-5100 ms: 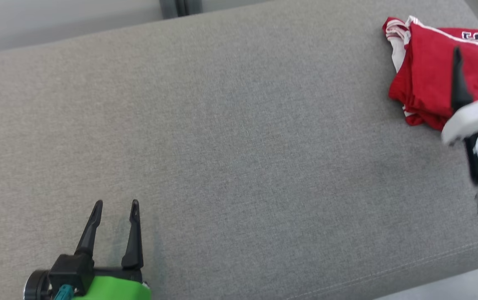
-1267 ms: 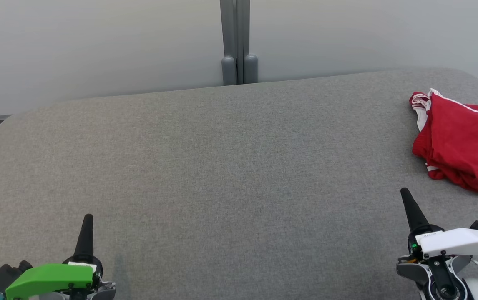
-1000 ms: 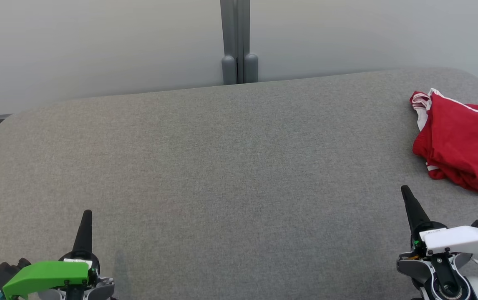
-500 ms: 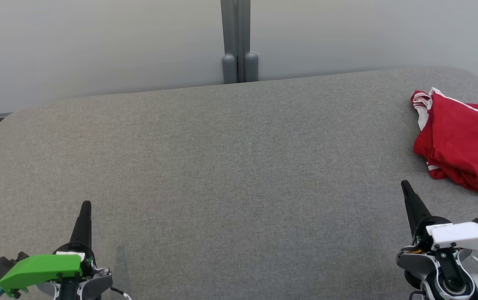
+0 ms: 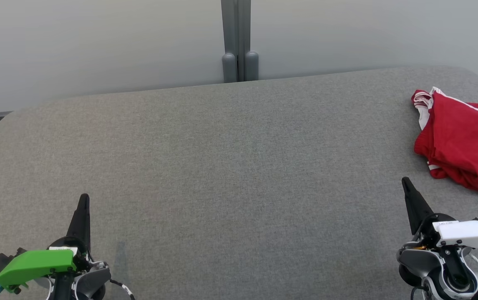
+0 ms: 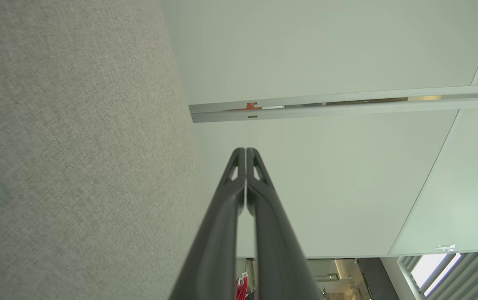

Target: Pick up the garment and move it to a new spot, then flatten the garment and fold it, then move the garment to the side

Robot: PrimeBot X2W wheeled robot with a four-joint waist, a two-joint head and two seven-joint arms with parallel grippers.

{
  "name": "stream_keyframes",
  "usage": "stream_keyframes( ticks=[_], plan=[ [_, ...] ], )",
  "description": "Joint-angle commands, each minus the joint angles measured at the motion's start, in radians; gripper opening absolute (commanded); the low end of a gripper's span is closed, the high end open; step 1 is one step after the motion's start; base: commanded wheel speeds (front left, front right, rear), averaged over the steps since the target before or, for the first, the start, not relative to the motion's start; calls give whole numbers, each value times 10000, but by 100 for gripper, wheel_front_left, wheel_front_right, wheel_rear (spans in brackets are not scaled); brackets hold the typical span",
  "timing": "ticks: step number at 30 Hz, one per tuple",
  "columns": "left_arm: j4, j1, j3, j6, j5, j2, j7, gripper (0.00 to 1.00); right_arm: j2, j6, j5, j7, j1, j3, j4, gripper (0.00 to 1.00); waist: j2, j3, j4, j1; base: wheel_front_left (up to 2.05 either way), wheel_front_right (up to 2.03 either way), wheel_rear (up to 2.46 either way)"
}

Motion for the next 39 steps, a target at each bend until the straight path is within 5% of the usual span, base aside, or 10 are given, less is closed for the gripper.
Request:
stream_keyframes(
  ticks=[1, 39],
  plan=[
    [24, -202, 60, -95, -219, 67, 86, 0, -6, 1, 205, 74, -144, -43, 24, 0, 0, 3, 1, 0, 0, 0, 0],
    [30, -216, 67, -94, -365, 67, 118, 0, 32, 2, 313, 157, -144, -112, 35, 0, 0, 11, 4, 0, 0, 0, 0]
  ],
)
